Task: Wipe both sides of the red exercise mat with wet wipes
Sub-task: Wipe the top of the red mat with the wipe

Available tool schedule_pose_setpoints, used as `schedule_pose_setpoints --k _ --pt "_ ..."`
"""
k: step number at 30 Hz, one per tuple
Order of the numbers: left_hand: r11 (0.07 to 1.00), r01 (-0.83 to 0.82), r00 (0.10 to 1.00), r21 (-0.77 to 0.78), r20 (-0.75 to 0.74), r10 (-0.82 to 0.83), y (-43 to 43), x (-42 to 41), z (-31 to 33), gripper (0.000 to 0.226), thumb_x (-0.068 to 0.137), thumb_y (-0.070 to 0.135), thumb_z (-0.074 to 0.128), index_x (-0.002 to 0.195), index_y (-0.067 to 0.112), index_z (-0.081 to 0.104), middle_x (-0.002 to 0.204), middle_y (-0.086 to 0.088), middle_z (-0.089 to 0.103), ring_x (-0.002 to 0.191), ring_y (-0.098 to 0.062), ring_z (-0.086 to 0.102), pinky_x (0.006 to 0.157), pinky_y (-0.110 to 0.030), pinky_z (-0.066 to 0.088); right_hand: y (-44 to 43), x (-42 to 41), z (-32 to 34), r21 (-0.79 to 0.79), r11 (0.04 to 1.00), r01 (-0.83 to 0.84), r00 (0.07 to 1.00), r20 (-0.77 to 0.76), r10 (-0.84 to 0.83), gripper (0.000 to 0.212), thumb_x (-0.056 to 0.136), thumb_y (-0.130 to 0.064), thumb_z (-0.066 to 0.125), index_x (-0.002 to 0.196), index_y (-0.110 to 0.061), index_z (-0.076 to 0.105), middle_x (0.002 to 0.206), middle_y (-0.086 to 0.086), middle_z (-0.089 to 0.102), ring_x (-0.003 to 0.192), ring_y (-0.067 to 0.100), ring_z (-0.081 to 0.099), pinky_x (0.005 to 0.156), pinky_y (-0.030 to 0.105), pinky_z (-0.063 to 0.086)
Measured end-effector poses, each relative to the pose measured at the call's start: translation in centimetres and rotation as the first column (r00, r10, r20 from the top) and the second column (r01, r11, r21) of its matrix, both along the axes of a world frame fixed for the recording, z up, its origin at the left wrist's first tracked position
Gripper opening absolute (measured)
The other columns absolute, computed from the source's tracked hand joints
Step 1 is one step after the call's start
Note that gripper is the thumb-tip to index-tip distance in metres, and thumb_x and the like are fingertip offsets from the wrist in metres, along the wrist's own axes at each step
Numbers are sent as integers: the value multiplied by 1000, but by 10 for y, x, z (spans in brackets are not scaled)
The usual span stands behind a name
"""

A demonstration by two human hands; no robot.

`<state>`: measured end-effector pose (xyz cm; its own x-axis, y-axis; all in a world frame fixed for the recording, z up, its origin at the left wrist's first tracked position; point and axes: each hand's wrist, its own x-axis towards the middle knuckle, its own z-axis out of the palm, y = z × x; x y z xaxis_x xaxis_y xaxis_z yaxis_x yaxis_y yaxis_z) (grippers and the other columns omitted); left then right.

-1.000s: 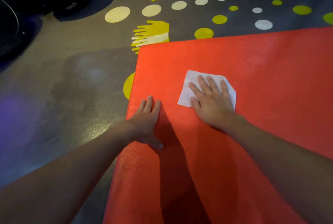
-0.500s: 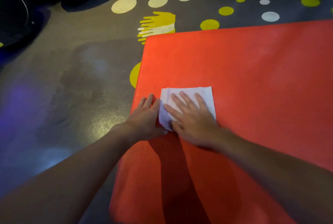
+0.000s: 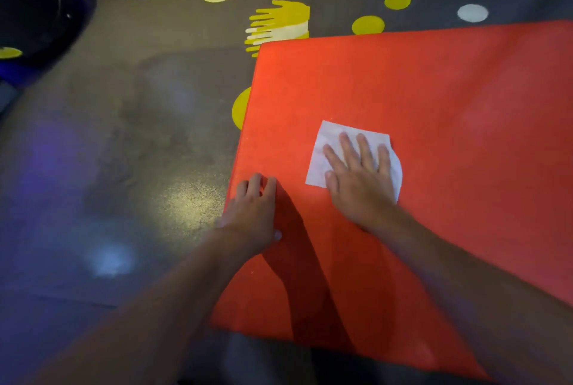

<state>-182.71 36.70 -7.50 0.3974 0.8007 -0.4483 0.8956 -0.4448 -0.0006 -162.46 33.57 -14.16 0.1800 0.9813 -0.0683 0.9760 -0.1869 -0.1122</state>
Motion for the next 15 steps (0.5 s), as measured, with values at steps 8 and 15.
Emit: schedule_pose_setpoints --k 8,15 --pt "981 -52 999 -187 -5 52 0 -5 -1 108 84 41 71 156 25 -8 162 -8 -17 149 -33 -9 117 -49 14 -24 -1 5 11 996 -86 996 32 85 61 95 -47 21 152 -32 35 162 4 27 150 28 21 119 54 8" --pt "971 -151 948 -185 250 195 -12 -17 -15 86 86 22 57 156 35 8 163 0 -15 150 -22 -12 118 -45 3 -57 -49 5 -55 953 -299 954 13 300 58 95 -44 26 151 -31 37 161 5 29 149 28 25 119 54 17"
